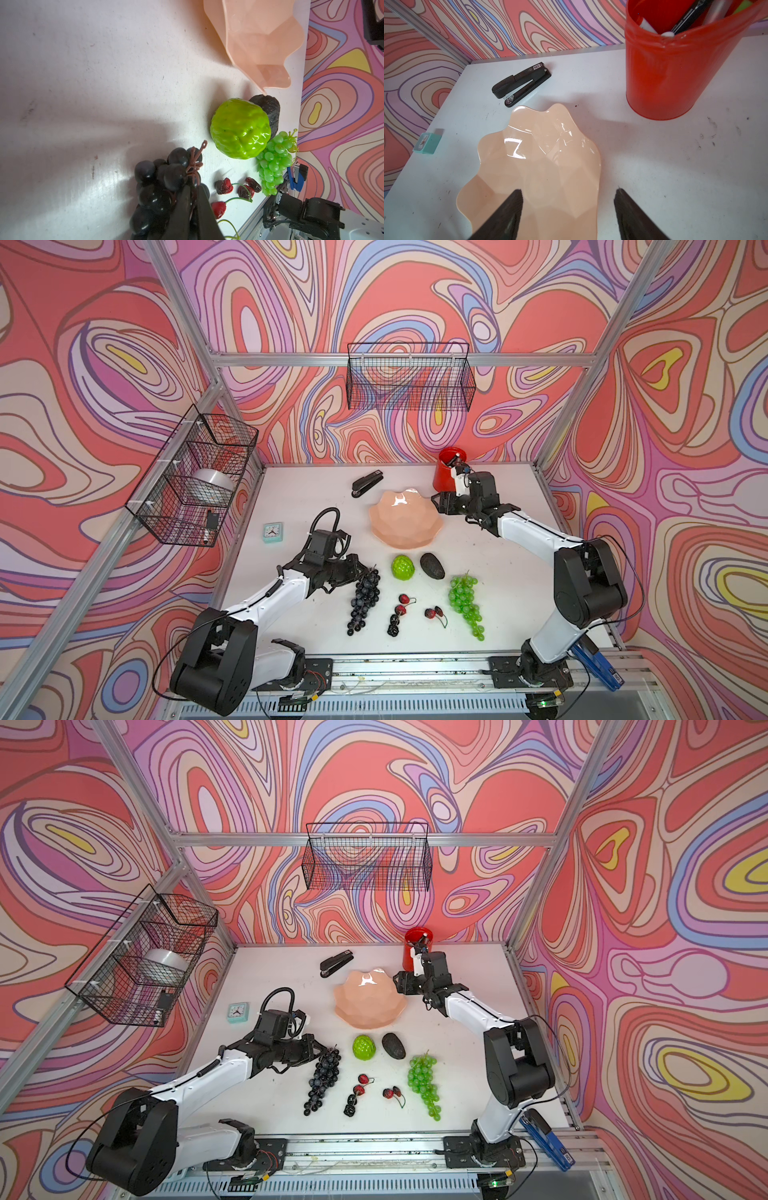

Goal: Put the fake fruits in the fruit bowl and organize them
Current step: 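Close the left gripper on the purple grapes while the right arm moves beside the bowl, then lift the purple grapes with the left gripper and carry them over the bowl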

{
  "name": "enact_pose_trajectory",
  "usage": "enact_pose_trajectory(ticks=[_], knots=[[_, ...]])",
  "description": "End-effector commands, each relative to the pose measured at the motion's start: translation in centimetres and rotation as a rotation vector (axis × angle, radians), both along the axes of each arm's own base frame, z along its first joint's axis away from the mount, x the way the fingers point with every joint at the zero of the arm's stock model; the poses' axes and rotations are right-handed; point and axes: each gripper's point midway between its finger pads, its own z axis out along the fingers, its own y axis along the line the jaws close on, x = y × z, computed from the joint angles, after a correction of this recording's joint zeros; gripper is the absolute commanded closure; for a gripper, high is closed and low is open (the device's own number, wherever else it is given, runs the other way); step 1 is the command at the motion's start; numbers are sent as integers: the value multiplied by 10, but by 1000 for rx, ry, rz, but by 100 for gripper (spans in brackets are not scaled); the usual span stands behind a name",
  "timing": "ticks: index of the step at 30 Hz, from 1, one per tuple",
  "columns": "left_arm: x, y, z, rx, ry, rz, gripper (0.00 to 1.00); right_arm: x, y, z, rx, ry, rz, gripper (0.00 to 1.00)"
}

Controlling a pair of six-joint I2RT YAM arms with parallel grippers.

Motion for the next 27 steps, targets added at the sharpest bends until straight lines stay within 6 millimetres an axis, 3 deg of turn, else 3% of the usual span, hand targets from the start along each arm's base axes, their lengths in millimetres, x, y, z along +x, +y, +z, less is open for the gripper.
enact_pose_trajectory(ticks=[1,15,20,27], knots=[[7,2,0,12,-21,26,98,-5,7,12,21,-25,17,28],[-1,6,30,40,-27,6,100,-8,8,16,22,-31,18,28],[-3,8,53,54,-27,-5,100,-9,7,22,19,-43,17,28],[4,7,99,52,-79,-8,100,-12,8,31,36,-56,21,28]])
